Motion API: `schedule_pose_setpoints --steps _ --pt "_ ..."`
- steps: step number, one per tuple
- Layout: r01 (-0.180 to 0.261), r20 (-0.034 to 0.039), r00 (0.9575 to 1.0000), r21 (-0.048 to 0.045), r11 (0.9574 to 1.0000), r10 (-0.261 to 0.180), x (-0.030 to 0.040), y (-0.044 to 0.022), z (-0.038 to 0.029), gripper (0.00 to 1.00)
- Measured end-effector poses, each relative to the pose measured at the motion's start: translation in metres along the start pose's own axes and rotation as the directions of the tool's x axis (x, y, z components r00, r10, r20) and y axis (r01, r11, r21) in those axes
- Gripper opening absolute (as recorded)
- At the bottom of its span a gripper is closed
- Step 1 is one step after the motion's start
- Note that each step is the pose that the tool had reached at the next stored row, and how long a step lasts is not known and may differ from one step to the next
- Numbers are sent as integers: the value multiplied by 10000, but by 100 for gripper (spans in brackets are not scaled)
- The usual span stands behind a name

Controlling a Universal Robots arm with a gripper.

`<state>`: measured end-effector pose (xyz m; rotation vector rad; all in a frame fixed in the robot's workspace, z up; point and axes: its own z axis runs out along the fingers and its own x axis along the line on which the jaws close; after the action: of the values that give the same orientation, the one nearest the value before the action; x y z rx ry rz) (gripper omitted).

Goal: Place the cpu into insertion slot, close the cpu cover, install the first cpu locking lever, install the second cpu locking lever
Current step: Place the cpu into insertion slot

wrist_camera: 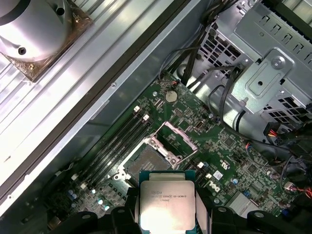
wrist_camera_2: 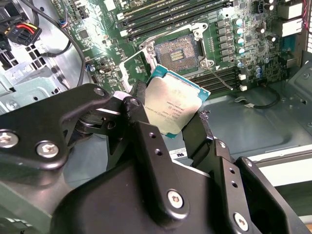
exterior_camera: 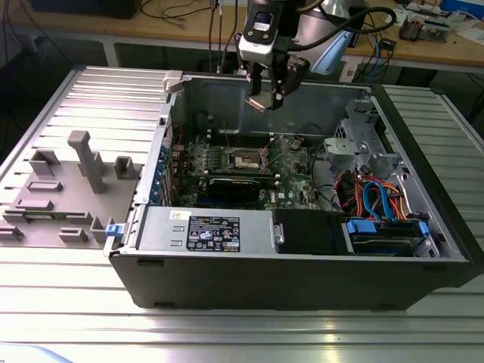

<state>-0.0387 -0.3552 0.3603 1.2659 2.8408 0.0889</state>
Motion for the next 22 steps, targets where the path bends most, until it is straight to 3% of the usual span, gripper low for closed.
schedule_pose_setpoints --steps 22 --pt "-198 13 9998 1 9998 198 0 0 0 54"
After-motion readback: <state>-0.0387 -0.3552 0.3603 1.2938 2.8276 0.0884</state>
